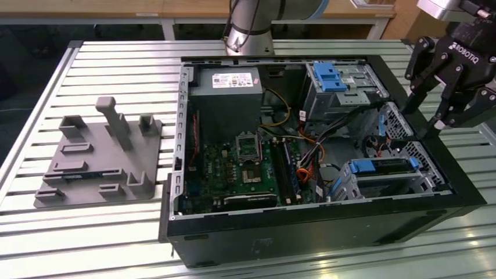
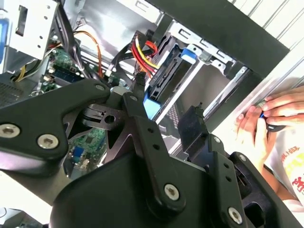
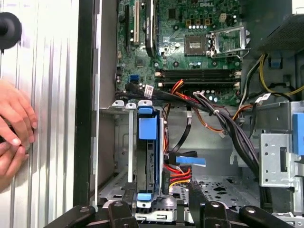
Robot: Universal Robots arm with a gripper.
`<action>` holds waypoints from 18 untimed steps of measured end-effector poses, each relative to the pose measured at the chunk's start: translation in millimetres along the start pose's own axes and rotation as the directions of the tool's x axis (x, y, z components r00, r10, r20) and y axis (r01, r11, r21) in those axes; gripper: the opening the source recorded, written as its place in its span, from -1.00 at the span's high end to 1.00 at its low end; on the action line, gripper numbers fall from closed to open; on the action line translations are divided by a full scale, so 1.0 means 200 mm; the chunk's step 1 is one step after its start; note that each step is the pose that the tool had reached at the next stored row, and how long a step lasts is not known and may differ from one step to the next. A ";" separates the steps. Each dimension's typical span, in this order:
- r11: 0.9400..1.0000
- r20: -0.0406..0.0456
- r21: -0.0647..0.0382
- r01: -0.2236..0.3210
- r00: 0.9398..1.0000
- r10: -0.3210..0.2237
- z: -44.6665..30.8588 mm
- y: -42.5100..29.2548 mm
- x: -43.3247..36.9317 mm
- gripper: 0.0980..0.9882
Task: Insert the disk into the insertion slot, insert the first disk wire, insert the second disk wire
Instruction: 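Insert the first disk wire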
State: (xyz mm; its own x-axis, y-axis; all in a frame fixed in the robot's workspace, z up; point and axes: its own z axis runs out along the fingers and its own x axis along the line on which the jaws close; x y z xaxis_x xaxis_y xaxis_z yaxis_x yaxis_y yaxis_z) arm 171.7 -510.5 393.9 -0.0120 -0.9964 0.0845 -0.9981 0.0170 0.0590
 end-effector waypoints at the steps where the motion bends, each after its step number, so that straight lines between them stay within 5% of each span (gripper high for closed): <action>1: 1.000 -0.001 0.000 0.000 1.000 0.000 0.007 -0.004 -0.001 -0.03; 8: 1.000 -0.011 0.000 -0.001 1.000 0.001 0.062 -0.019 -0.006 -0.03; 18: 0.999 -0.043 -0.003 -0.050 0.998 0.050 0.101 -0.037 -0.015 -0.03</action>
State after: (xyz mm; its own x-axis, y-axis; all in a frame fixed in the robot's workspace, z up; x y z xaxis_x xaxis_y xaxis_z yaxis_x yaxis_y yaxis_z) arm 178.0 -509.3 373.2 -0.0592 -0.9898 0.1296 -0.9961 0.0671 0.0574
